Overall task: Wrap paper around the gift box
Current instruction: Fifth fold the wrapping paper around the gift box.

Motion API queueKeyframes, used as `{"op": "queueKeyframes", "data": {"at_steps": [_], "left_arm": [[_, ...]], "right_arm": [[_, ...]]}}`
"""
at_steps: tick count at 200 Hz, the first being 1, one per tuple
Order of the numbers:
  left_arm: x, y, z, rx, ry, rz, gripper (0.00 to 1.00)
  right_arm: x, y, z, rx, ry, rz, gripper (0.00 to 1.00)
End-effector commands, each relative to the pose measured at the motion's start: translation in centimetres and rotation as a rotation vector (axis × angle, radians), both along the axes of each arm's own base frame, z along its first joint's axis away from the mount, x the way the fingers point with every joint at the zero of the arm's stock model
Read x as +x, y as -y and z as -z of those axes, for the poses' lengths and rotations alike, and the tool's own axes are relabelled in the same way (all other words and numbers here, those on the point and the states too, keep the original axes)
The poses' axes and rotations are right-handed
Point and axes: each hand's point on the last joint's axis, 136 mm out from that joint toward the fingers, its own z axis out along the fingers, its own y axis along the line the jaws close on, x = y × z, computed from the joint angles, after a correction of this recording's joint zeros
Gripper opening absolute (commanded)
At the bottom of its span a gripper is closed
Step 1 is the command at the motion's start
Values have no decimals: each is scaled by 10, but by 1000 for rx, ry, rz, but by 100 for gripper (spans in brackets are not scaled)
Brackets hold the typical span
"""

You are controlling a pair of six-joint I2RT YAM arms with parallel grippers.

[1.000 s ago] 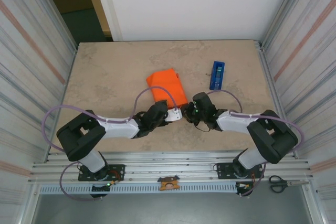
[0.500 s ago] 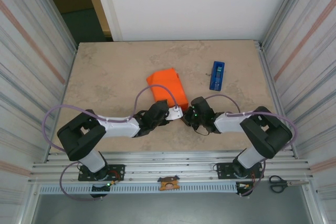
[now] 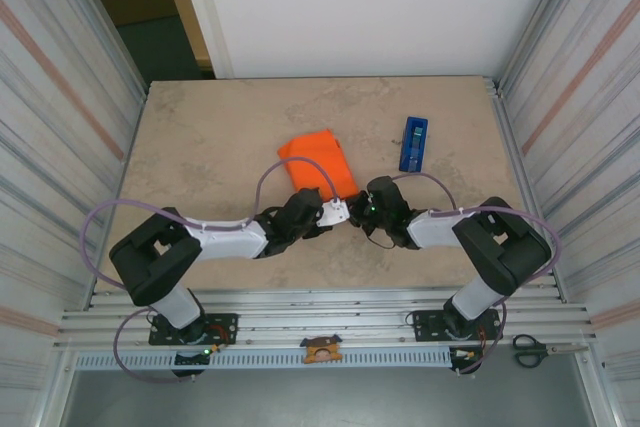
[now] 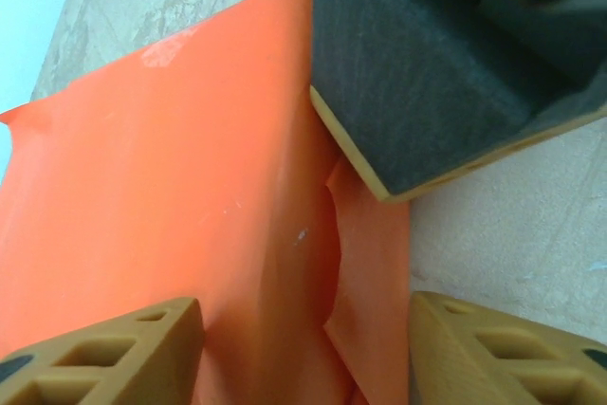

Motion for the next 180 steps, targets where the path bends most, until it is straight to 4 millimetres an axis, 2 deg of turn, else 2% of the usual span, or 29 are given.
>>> {"op": "queueKeyframes", "data": {"at_steps": [1,42,75,180], "left_arm": [[-3,1,10,-11,-67,-5,66],[1,-2,0,-31,-40,-13,74],[8,-4,-3,-57,-37,-26,76],[12,-11,20,-62,-108,-80,55]], "right_arm": [[6,1,-2,25,7,22,7],[8,3,-1,27,5,25,7],[9,3,-1,27,5,24,7],[10,4,-3,24,3,24,7]]}}
